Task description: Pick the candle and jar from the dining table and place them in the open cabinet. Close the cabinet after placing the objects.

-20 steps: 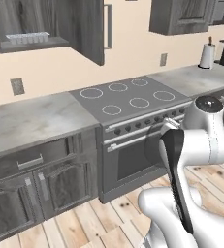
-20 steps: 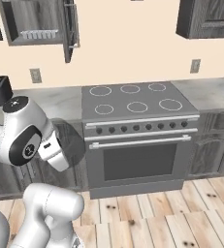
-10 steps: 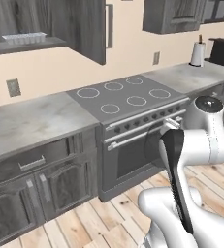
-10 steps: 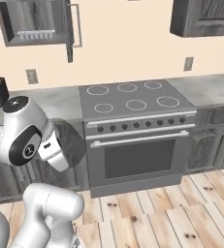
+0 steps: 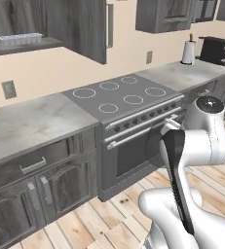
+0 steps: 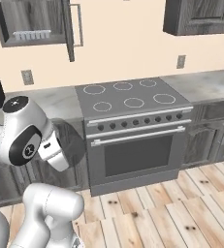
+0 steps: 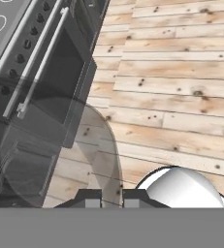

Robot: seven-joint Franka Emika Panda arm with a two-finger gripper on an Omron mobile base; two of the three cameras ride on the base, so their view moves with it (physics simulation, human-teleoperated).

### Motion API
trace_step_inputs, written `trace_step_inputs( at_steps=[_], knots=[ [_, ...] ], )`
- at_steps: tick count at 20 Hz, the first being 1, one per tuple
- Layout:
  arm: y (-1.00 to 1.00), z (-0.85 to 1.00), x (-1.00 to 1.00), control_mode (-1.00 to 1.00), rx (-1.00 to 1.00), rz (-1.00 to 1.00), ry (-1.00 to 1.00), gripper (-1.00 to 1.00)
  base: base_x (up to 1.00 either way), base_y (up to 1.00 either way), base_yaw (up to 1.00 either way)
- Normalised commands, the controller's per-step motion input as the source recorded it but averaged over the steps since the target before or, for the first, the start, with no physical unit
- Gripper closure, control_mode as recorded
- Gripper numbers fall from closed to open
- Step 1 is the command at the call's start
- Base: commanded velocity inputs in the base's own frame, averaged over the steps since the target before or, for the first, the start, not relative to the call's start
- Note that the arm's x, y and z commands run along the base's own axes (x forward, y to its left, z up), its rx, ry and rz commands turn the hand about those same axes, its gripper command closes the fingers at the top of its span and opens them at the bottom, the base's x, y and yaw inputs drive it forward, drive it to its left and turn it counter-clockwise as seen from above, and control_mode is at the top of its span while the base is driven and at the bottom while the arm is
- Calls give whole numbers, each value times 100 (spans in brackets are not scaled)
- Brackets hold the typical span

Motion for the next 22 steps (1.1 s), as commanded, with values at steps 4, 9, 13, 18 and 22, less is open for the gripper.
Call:
trace_step_inputs(
  at_steps=[4,9,13,18,22],
  knots=[
    [0,0,0,100,0,0,0,100,11,45,-17],
    [0,0,0,100,0,0,0,100,15,45,-18],
    [0,0,0,100,0,0,0,100,21,47,-17],
    [0,0,0,100,0,0,0,100,20,46,-17],
    [0,0,0,100,0,0,0,100,19,45,-16]
  ],
)
